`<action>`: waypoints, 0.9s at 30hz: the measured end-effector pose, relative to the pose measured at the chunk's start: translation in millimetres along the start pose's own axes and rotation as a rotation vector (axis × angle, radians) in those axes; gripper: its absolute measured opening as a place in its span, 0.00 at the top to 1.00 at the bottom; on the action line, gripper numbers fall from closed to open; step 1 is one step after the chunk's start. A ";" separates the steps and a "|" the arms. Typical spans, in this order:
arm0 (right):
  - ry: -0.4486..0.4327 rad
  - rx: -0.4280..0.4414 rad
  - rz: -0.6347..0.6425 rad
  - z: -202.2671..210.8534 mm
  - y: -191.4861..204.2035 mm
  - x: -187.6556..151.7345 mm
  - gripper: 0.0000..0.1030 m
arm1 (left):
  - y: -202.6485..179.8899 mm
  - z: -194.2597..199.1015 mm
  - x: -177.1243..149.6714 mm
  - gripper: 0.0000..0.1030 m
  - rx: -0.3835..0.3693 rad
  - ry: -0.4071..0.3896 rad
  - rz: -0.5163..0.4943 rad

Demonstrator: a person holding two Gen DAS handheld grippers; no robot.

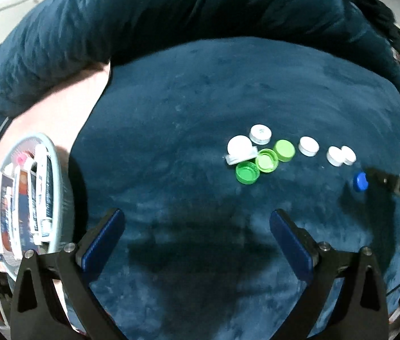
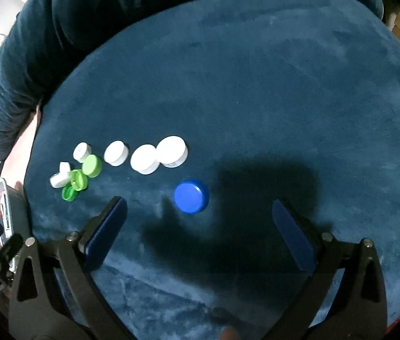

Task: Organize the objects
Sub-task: 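Move both open grippers back over the remaining caps, then grasp the blue cap with the right gripper, then move the left gripper toward a white cap while the right gripper holds the blue cap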

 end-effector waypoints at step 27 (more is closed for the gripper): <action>-0.005 0.102 0.014 36.0 4.9 20.1 0.70 | -16.3 -65.8 64.4 0.01 -0.185 0.055 0.139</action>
Point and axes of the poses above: each gripper's, at about its wrist camera, not at the fingertips, and z roughly against the way its jaws point, y to its left, x to its top, the point moved 9 cm from there along -z, roughly the way its jaws point, and after that the axes turned 11 degrees about y, right-handed, at the moved point
